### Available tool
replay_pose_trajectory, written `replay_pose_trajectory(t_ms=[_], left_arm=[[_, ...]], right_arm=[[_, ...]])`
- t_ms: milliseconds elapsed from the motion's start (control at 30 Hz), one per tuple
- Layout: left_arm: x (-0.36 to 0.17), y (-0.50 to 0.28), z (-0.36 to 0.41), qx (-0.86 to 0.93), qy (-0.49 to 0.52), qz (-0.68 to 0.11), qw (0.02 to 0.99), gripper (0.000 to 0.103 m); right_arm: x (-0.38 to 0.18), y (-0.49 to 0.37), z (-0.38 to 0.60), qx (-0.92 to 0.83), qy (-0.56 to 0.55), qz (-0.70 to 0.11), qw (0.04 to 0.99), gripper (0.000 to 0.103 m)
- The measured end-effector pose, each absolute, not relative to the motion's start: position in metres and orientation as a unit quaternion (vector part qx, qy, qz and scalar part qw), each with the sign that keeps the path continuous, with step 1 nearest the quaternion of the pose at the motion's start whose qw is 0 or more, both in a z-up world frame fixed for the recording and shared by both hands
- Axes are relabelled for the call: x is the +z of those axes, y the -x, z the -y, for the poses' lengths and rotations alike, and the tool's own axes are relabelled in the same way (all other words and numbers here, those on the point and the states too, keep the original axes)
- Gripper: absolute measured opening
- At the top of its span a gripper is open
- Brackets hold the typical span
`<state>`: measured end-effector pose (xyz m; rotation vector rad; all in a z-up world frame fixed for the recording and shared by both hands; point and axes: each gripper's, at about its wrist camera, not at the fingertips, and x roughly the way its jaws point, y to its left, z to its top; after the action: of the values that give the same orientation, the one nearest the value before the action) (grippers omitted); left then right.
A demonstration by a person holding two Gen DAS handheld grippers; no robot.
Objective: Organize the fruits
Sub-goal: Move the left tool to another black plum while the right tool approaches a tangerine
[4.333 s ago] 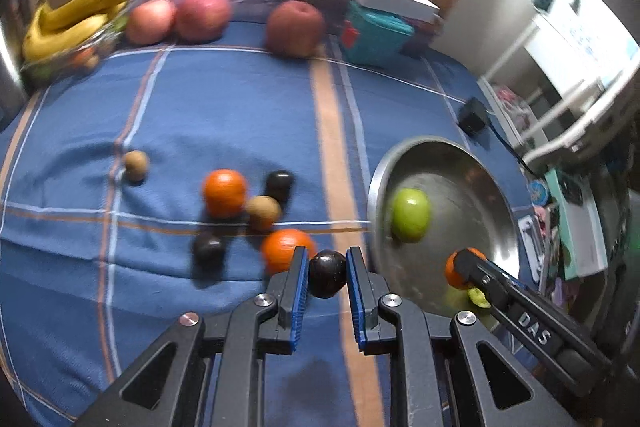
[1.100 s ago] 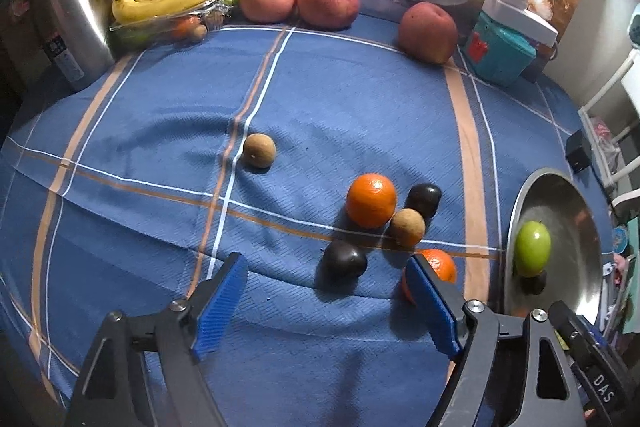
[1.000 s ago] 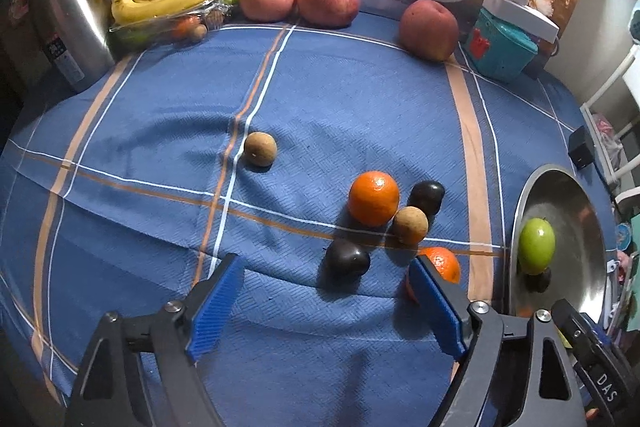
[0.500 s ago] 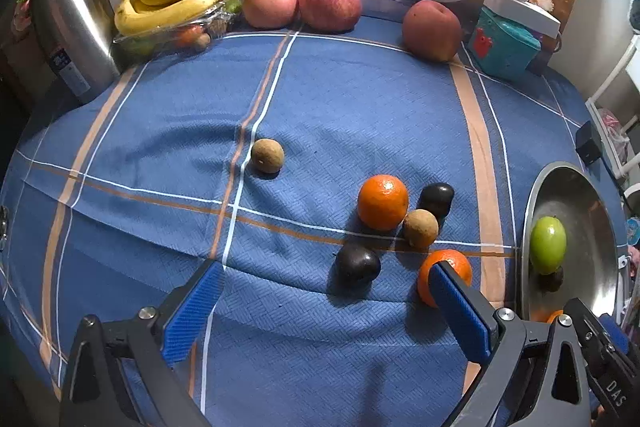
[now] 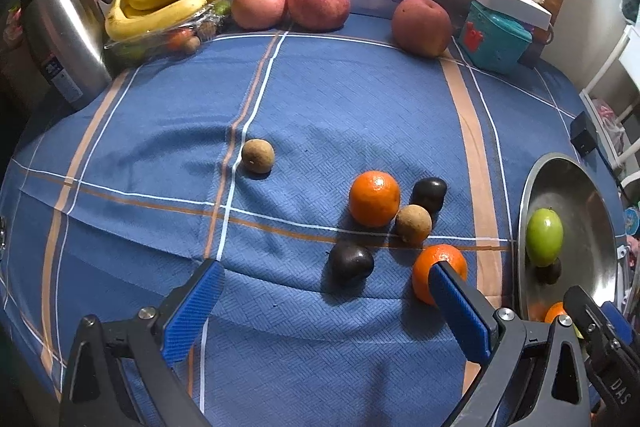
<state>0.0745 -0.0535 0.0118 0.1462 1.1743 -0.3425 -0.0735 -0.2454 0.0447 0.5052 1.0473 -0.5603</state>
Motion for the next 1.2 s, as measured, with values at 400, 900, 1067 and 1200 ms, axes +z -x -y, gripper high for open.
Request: replay_pose_trajectory(t_ms=[400, 900, 1067, 1200], left_arm=[[0.018, -0.08, 0.044, -0.142, -0.092, -0.535, 0.827, 0.103], [0.023, -0.097, 0.006, -0.113, -0.051, -0.531, 0.839, 0.103], [0.021, -0.102, -0.002, -0.117, -0.028, -0.533, 0.838, 0.103], [0.019, -0.107, -0.008, -0.12, -0.013, -0.534, 0.837, 0.103]], right_arm=[[0.046, 0.06, 0.234, -0.226, -0.236, -0.494, 0.806, 0.097], [0.056, 0.044, 0.205, -0.176, -0.229, -0.464, 0.837, 0.097], [0.061, 0.034, 0.191, -0.151, -0.225, -0.457, 0.847, 0.097], [0.06, 0.023, 0.179, -0.135, -0.209, -0.464, 0.85, 0.097]])
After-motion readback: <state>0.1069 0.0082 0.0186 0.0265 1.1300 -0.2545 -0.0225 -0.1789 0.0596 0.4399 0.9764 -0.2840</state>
